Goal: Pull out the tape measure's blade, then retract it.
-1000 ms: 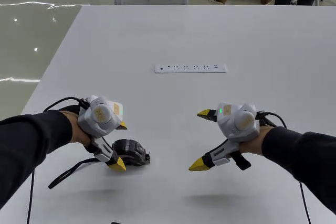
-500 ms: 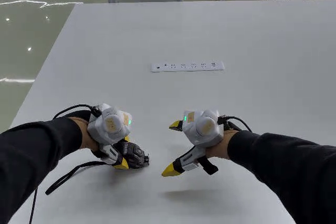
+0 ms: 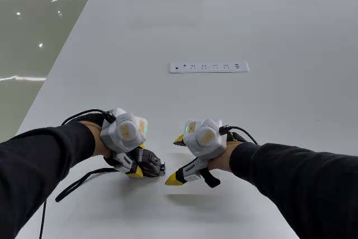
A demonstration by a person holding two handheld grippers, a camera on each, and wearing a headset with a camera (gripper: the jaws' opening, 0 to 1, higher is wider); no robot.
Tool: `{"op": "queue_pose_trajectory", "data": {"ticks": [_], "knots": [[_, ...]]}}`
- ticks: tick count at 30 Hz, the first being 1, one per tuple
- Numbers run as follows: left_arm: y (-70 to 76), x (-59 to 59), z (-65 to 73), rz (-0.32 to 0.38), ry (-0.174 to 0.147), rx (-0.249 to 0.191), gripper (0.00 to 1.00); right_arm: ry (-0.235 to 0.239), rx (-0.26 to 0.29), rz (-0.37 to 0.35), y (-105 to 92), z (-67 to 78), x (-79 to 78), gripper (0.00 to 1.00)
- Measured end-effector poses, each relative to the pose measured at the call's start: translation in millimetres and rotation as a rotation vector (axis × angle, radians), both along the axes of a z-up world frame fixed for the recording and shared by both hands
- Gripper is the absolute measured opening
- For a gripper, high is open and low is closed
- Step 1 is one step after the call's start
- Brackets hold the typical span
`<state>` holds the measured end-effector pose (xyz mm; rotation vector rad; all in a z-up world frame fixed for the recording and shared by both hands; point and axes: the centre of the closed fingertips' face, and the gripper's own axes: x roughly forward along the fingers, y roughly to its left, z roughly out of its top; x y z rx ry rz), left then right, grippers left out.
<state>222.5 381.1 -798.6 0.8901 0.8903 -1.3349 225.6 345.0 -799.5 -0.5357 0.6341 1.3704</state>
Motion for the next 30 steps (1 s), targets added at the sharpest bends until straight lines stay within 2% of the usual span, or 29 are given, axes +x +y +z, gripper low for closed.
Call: {"op": "queue_pose_trajectory", "data": {"ticks": [3,4,5,6,7,8,13,16,18,21,24,30], "knots": [[0.0,-0.2,0.0,0.005,0.003,-0.001,0.34,0.000,-0.008,0.023,5.9,-1.7,-3.9,0.48],[0.0,0.0,0.0,0.005,0.003,-0.003,0.34,-0.002,-0.012,0.027,7.9,-2.5,-4.4,0.40],[0.0,0.0,0.0,0.006,0.004,-0.005,0.34,-0.020,-0.022,0.036,8.0,-3.9,-3.8,0.35],[-0.2,-0.1,0.2,0.010,0.004,-0.007,0.34,-0.047,-0.042,0.050,6.9,-6.8,-1.5,0.33],[-0.3,-0.2,0.2,0.009,0.004,-0.008,0.34,-0.037,-0.050,0.045,5.9,-9.2,-2.1,0.31],[-0.3,0.0,0.3,0.009,0.004,-0.010,0.34,-0.023,-0.053,0.041,5.1,-11.3,-2.0,0.30],[-0.7,-0.2,0.5,0.012,0.010,-0.020,0.34,-0.014,-0.068,0.062,4.9,-16.9,-3.4,0.25],[-0.8,0.6,0.5,0.022,0.015,-0.026,0.34,-0.003,-0.065,0.062,8.8,-20.8,-2.9,0.18],[-0.6,0.9,0.4,0.023,0.017,-0.028,0.34,-0.004,-0.071,0.062,10.1,-23.1,-3.2,0.18],[-0.8,0.4,0.3,0.022,0.018,-0.028,0.34,-0.003,-0.075,0.089,12.0,-27.2,-7.6,0.14],[-0.7,0.5,0.3,0.022,0.020,-0.029,0.34,0.004,-0.066,0.086,10.8,-26.7,-6.5,0.13],[-0.3,0.6,0.2,0.025,0.033,-0.024,0.34,-0.016,-0.069,0.104,11.1,-25.4,-6.8,0.10]]}}
